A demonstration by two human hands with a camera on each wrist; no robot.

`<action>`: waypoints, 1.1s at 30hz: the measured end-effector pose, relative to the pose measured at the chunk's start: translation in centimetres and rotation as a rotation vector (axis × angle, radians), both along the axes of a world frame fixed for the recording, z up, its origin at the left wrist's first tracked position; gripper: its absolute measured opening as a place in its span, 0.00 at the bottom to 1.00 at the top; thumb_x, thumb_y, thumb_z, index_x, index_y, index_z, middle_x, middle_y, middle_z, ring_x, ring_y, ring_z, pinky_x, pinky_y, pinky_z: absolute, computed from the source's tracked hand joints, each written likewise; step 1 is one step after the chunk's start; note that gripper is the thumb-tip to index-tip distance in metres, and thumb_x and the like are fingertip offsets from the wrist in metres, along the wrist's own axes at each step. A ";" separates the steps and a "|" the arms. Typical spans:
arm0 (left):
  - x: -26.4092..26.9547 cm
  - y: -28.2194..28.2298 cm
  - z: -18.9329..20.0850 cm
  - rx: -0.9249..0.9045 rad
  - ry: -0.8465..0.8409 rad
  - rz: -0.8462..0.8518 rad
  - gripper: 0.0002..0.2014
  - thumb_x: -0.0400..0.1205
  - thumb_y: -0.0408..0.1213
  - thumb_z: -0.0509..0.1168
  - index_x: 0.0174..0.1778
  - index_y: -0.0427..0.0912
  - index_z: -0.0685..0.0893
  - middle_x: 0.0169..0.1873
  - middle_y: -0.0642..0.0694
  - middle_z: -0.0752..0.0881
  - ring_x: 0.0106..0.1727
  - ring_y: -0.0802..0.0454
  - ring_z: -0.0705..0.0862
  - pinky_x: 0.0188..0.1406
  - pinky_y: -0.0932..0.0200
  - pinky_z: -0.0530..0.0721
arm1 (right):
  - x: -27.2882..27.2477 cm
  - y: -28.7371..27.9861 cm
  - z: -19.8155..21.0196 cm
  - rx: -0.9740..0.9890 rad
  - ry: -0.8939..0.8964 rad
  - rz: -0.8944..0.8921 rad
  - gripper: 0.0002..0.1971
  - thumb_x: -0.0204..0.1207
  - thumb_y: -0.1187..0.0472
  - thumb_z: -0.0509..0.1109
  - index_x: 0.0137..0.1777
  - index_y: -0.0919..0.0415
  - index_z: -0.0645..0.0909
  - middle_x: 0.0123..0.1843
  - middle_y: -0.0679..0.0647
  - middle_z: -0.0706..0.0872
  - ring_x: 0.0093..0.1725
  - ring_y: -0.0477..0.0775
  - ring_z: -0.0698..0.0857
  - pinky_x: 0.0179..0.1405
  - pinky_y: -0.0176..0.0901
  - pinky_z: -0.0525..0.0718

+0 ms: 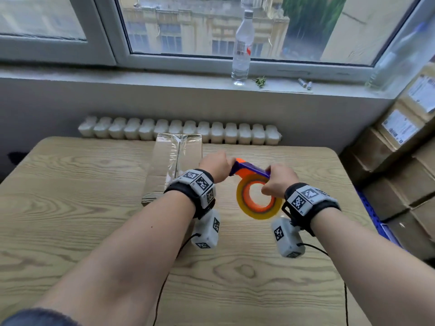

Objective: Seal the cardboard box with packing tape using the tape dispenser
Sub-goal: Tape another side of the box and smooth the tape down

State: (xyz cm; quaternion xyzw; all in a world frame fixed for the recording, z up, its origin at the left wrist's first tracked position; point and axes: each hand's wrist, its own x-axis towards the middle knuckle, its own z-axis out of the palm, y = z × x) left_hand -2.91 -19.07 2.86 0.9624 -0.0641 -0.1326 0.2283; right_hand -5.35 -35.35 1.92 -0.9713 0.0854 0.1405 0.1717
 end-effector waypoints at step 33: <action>-7.3 16.1 5.5 -1.058 0.472 0.592 0.10 0.82 0.27 0.65 0.34 0.33 0.78 0.13 0.46 0.83 0.14 0.59 0.83 0.21 0.69 0.84 | -6.7 12.4 8.3 0.099 -0.345 0.291 0.28 0.64 0.73 0.73 0.63 0.58 0.70 0.38 0.47 0.74 0.43 0.53 0.74 0.27 0.29 0.63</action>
